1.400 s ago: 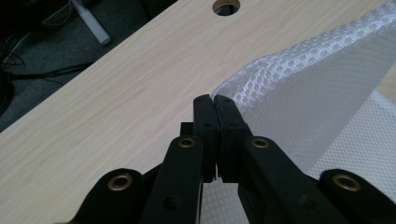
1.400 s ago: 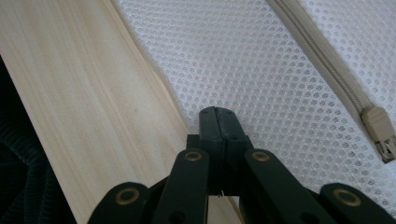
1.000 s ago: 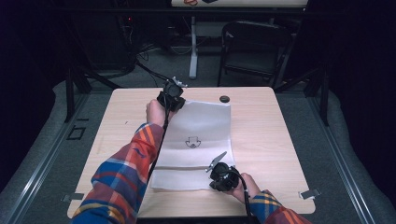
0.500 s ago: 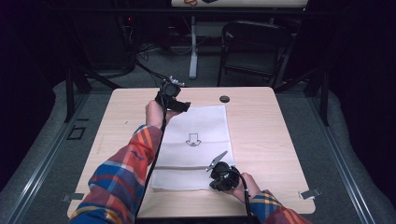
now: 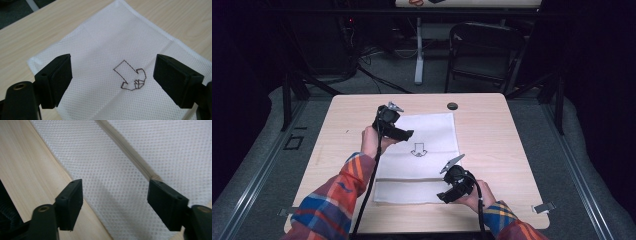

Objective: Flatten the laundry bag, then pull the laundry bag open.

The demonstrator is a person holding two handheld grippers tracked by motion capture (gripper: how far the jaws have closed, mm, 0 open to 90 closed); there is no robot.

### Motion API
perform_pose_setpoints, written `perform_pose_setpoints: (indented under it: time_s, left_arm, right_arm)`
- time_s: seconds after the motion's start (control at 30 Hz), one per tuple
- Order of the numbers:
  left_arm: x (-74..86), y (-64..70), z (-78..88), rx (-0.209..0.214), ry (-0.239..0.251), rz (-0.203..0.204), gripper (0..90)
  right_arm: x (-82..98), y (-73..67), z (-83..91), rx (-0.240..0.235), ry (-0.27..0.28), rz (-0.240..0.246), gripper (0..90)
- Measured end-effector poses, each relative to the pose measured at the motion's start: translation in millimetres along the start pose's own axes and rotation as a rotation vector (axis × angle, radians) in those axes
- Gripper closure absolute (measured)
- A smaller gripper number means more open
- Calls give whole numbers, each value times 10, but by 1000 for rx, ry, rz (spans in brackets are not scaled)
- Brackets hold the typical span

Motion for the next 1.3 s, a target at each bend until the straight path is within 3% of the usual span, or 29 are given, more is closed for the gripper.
perform_pose_setpoints:
  time_s: [0.3, 0.67, 1.13, 1.3]
  left_arm:
    - [276, 191, 17, 59, -1, -1, 133]
    - [491, 359, 13, 120, -23, -10, 113]
    - [502, 526, -21, 164, -42, -44, 106]
    - [492, 539, -33, 172, -37, -50, 107]
  right_arm:
    - [-9, 203, 131, 14, 21, -35, 175]
    - [-10, 346, 216, 43, 38, -78, 178]
    - [47, 508, 300, 74, 49, -114, 241]
    - [71, 575, 286, 74, 44, -143, 367]
Point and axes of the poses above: each handheld gripper's, and its own axes: z roughly backward along the jaws, x roughly out of its underside, y roughly to its right, the point moved 3 cm from there along -z, roughly forward along the jaws, and after that the axes turned 13 degrees about -z, right-handed, at the moved point
